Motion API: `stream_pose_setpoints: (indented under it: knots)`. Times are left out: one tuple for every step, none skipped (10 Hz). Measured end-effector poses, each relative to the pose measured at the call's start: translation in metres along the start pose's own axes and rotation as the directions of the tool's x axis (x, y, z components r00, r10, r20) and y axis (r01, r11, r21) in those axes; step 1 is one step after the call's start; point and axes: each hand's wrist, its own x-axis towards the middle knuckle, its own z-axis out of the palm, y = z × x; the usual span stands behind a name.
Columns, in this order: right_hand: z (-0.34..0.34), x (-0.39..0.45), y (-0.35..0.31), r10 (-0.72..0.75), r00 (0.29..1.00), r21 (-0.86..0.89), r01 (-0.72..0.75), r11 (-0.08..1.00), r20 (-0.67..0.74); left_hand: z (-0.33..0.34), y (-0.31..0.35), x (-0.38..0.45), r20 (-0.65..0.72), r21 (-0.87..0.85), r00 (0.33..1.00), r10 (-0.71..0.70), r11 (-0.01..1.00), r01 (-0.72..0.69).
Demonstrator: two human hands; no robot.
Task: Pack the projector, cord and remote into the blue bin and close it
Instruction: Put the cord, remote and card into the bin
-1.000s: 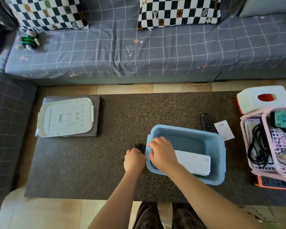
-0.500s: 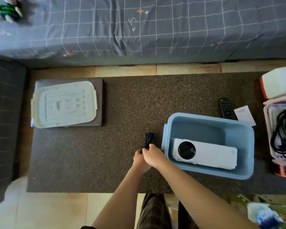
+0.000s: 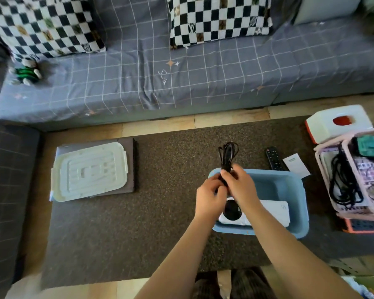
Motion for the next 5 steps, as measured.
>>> stream_pose_setpoints:
  knots:
    - [-0.045,0.009,0.019,-0.166,0.984,-0.389,0.125,0.913,-0.073,0.019,0.023,0.002,0.121,0.125,0.993,-0.002,0.992,-0.013]
    - [-0.069,0.028,0.042,-0.157,0.981,-0.727,0.192,0.659,0.116,0.035,0.019,0.011,0.096,0.113,0.977,-0.189,0.978,0.178]
    - [-0.056,0.050,0.061,0.070,0.952,-0.845,0.228,0.484,0.297,0.045,0.009,0.015,0.103,0.121,0.944,-0.314,0.946,0.302]
    - [-0.027,0.071,0.075,0.143,0.908,-0.856,0.306,0.417,0.394,0.056,-0.005,0.025,0.236,0.333,0.923,-0.304,0.918,0.217]
    - [-0.006,0.087,0.088,0.281,0.836,-0.819,0.296,0.492,0.471,0.068,-0.014,0.035,0.327,0.548,0.879,-0.347,0.827,0.123]
